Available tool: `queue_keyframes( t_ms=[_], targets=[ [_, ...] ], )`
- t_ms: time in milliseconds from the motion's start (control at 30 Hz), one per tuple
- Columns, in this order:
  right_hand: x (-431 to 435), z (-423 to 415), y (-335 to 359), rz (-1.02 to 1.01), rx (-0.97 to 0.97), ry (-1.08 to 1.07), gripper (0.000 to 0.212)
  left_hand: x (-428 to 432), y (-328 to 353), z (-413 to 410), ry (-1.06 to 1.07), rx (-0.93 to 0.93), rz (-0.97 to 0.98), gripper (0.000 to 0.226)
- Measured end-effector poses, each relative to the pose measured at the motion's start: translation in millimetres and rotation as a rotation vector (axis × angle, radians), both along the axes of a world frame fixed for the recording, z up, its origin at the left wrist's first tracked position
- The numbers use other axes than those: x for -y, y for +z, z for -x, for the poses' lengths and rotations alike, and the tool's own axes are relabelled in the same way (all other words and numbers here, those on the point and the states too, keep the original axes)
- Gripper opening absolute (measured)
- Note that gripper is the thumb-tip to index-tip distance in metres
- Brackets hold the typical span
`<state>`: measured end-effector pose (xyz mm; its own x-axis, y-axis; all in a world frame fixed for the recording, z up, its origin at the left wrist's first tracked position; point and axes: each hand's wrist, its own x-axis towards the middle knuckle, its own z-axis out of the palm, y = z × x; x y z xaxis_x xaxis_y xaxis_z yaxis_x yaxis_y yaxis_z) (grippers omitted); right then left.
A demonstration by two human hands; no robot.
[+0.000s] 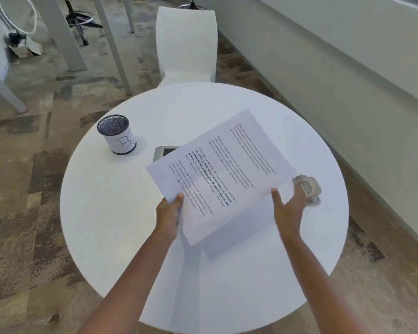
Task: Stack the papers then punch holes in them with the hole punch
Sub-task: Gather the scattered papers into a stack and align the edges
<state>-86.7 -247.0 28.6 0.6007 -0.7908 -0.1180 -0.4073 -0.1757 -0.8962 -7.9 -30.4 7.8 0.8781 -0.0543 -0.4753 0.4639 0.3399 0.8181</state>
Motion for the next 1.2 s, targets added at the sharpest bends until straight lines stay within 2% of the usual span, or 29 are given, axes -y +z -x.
queue_keyframes(
  t_ms=[100, 200, 267, 400, 433, 533, 733, 867, 967, 1200],
  targets=[
    [-21.5, 6.5, -11.0, -0.35, -0.034, 0.023, 0.064, 9.4, -1.2, 8.3, 0.043, -0.066, 0.06, 0.039],
    [-41.1, 11.6, -14.3, -0.72, 0.12, 0.071, 0.049, 19.0, -1.2, 17.1, 0.073, -0.112, 0.106, 0.038],
    [-50.5, 13.1, -14.6, -0.817, 0.195, 0.104, 0.04, 24.5, -0.3, 23.5, 0.081, -0.125, 0.129, 0.038],
    [-62.4, 10.0, -14.7, -0.749, 0.212, 0.064, 0.011, 32.0, -0.7, 37.5, 0.064, -0.168, 0.181, 0.038],
    [-62.1, 8.9, -13.9, -0.714, 0.204, 0.04, 0.01, 33.0, -1.1, 40.7, 0.057, -0.183, 0.188, 0.038],
    [-56.5, 8.5, -12.9, -0.635, 0.192, 0.021, 0.02, 31.9, -2.4, 47.3, 0.039, -0.216, 0.201, 0.037],
    [-42.7, 13.9, -10.1, -0.543, 0.183, 0.063, 0.026, 19.2, -5.2, 44.9, -0.028, -0.202, 0.152, 0.035],
    [-26.4, 18.6, -8.9, -0.549, 0.167, 0.114, 0.029, 1.3, -3.2, 30.3, 0.01, -0.156, 0.143, 0.036],
    [-11.6, 21.7, -8.0, -0.595, 0.147, 0.185, 0.029, -15.7, -1.8, 15.8, -0.025, -0.105, 0.049, 0.028],
    [7.7, 27.2, -7.9, -0.577, 0.009, 0.381, 0.025, -30.0, 10.9, -11.5, -0.391, 0.067, -0.224, 0.026]
  ],
)
